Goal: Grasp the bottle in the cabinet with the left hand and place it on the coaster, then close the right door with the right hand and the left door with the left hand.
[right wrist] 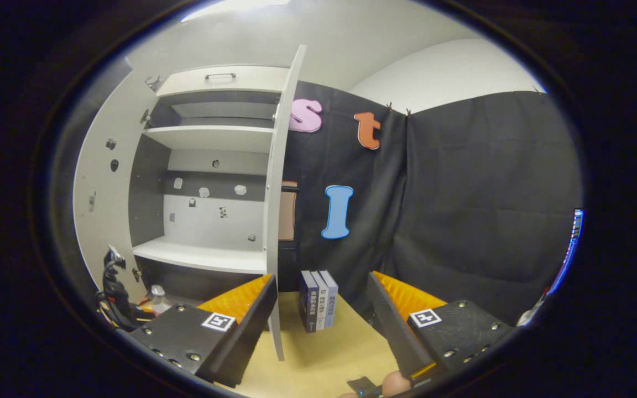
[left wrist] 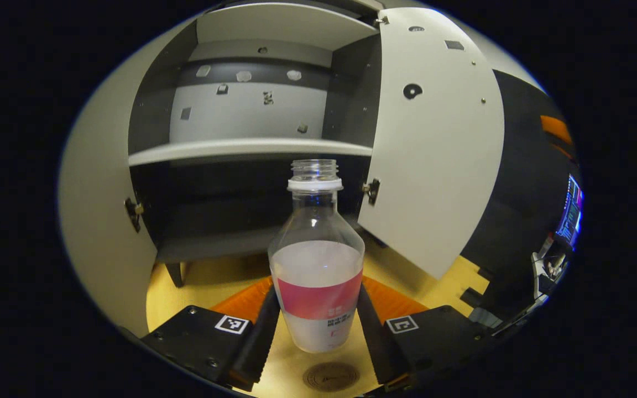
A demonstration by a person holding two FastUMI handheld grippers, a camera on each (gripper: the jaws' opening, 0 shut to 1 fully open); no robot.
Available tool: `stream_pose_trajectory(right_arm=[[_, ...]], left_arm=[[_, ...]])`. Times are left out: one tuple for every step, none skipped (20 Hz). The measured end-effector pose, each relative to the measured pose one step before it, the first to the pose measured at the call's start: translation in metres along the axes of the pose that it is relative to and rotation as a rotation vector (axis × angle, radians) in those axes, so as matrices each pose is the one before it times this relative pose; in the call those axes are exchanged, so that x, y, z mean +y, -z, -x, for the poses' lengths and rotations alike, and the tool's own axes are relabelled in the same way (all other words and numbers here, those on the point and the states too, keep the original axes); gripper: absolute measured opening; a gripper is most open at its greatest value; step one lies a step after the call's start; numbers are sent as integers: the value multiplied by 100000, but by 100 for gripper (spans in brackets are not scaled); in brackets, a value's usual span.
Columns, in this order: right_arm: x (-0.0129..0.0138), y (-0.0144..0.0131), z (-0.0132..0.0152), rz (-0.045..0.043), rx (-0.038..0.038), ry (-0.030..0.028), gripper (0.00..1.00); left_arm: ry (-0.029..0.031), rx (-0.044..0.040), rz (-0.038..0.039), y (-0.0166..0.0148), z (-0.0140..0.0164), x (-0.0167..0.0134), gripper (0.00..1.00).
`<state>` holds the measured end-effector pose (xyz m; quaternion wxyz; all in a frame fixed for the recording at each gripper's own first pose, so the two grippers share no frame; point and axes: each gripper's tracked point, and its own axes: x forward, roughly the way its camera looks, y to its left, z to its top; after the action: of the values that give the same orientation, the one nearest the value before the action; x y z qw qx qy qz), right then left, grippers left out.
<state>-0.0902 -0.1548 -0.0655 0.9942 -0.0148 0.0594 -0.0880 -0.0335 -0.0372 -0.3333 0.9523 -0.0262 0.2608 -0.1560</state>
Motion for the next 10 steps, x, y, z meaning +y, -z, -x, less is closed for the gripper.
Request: stream_pose_trajectory(right_arm=[[-261,267,213,-21,508,159,99],[-193,107,105,-194,329,352,99],[-305,136,29,-141,271,365,94],[-278,110,50,-125,280,648,94],[-308,302,-54,-281,777,593,94],[-266,210,-138,-449,785,384,99],[-242,218,81,-563,448,429,99],[-262,-52,12,-516,-58,604,99],[-237,-154,-8,-436,-636,785,99],[-142,-53,8,-207,-178,559,99]], left_arm=[[-219,3044,1875,1728,-73,42,75],[-328,2923,1693,1420,-52,58,76],[-57,2555,1586,1275,-173,80,76],[291,2481,1655,1145,-270,-2,77],[-255,3267,2034,1249,-265,16,75],[-455,2371,2023,1085,-145,264,76],[-1022,1103,1477,594,-319,267,78],[-756,612,1054,552,-402,169,76],[-464,3,552,299,-257,150,76],[-77,-707,-105,264,-85,132,76]])
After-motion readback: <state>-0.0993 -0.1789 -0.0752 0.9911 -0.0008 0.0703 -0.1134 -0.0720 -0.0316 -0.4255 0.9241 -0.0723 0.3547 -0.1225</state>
